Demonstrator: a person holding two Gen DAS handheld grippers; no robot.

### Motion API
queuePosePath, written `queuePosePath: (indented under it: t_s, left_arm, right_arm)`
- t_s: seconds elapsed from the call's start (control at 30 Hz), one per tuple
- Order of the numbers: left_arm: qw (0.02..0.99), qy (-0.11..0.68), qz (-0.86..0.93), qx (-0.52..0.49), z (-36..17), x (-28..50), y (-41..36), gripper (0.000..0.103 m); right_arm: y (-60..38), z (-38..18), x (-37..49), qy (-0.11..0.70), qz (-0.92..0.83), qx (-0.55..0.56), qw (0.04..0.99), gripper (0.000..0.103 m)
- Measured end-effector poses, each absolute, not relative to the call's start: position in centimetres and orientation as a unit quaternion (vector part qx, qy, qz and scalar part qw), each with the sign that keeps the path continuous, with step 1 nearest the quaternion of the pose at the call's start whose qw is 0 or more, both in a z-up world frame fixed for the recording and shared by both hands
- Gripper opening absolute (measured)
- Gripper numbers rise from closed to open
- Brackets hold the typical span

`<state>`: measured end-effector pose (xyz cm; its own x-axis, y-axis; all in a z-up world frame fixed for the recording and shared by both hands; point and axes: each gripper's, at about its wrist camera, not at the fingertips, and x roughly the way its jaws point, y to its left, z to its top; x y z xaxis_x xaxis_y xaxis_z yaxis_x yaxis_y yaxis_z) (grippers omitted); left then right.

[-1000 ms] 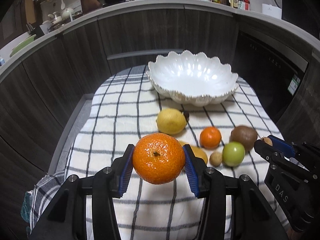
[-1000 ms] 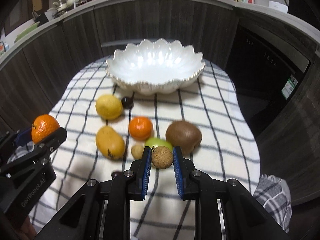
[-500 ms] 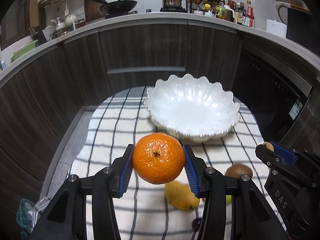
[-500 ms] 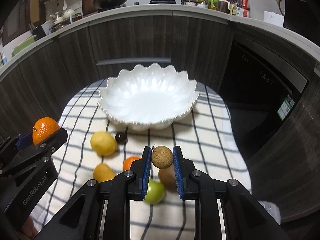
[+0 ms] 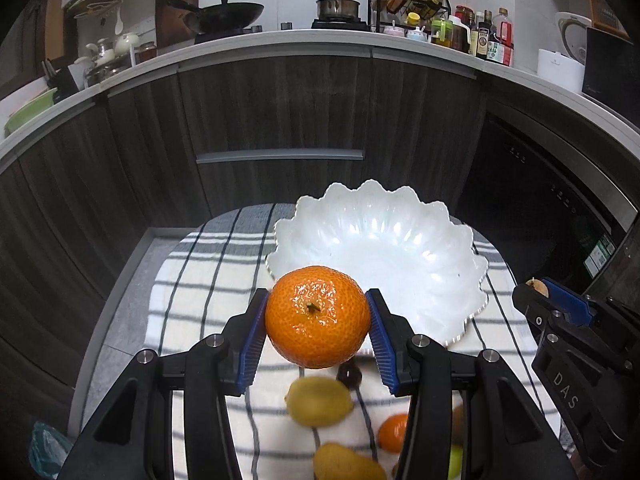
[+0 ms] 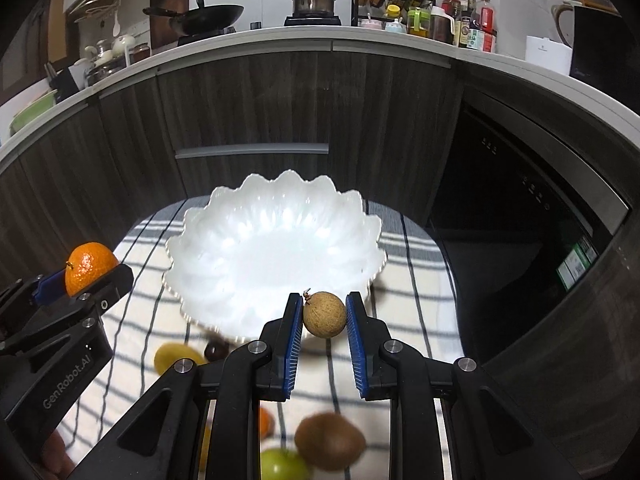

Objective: Organize fruits
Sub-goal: 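Carry the mandarin and longan in both tools over the white bowl, then open both tools to drop the mandarin and longan into the bowl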

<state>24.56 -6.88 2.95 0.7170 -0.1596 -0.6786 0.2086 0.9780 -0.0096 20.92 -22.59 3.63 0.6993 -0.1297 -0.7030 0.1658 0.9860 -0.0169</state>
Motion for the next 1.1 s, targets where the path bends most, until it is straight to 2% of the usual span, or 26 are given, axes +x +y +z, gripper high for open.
queuePosePath:
  t_s: [0.37,1.1]
  left_arm:
    - [0.905,0.406,-0.116,0.038,0.3,31.1,-9.3,0.047]
    - [0.878,0.457,-0.128,0.065,-2.4,35.3,-10.1,0.048]
  right_arm:
    - [-24.5,1.9,27.0,0.407,-0.086,0.025,0.909,0.023]
    - [-25.6,-1.3,33.0,0.478,-0.068,0.032,0.875,0.023]
